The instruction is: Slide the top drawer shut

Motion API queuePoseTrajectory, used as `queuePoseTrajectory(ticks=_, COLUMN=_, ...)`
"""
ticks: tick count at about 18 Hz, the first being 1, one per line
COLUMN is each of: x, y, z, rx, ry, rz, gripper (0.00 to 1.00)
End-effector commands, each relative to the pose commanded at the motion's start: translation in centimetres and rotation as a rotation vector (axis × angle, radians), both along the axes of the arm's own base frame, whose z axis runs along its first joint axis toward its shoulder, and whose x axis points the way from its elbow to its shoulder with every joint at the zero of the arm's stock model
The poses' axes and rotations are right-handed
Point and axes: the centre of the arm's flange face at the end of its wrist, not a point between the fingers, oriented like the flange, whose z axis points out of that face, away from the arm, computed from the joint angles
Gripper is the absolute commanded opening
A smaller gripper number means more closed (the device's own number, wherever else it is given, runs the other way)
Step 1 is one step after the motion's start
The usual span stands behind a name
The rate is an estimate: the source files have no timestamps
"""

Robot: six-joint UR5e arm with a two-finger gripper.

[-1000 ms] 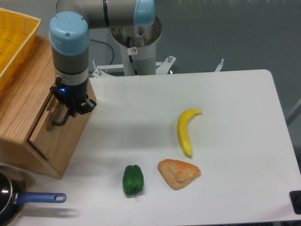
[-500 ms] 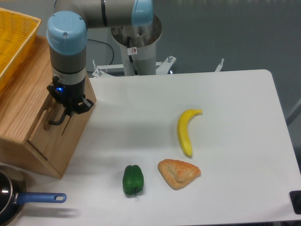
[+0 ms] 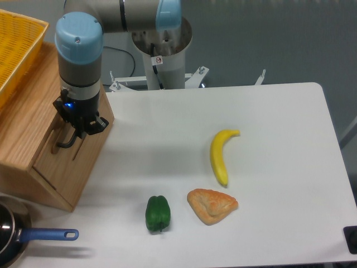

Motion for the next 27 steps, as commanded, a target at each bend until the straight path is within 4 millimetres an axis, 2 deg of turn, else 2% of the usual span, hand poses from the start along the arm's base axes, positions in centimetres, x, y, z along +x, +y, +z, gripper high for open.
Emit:
queuePoseTrajectory(ticks=6, x=0.0, y=0.2, z=-0.2, rx=0.0, ry=0.003, rz=-0.003, gripper=0.16)
queuePoseTrajectory(ticks=9, x=-1.0, y=0.1, z=-0.2, rx=0.002, ry=0.013, rz=0.003, gripper=0.22)
queuePoseTrajectory(ticks=14, x=-5.7, y=-1.0, z=1.0, rx=0.036, ry=0.038, rz=0.078, gripper=0.24)
queuePoseTrajectory(ticks=17, x=-9.0, y=-2.4, z=1.2, rx=0.015, ry=0.092, rz=0.108, gripper=0.28)
queuePoseTrajectory(ticks=23, x=-15.1, y=-6.1, z=0.7, rx=-0.078, ry=0.207, rz=0.153, gripper=0.57)
queuePoseTrajectory(ticks=24, x=-16.1, y=-6.7, z=0.6, rx=-0.089, ry=0.219, rz=0.152, gripper=0.64)
queuePoseTrajectory(ticks=25, x=-17.3, y=-7.5, z=0.6, rx=-0.098, ry=0.229, rz=0.158, gripper=0.77)
queuePoseTrajectory(ticks=26, x=-18.5, y=-8.4, z=0.5, rx=-0.109, ry=0.238, rz=0.162, gripper=0.84)
queuePoseTrajectory(ticks=27, x=-19.7, y=-9.3, z=0.5, rx=-0.114, ry=0.247, rz=0.16, gripper=0.95)
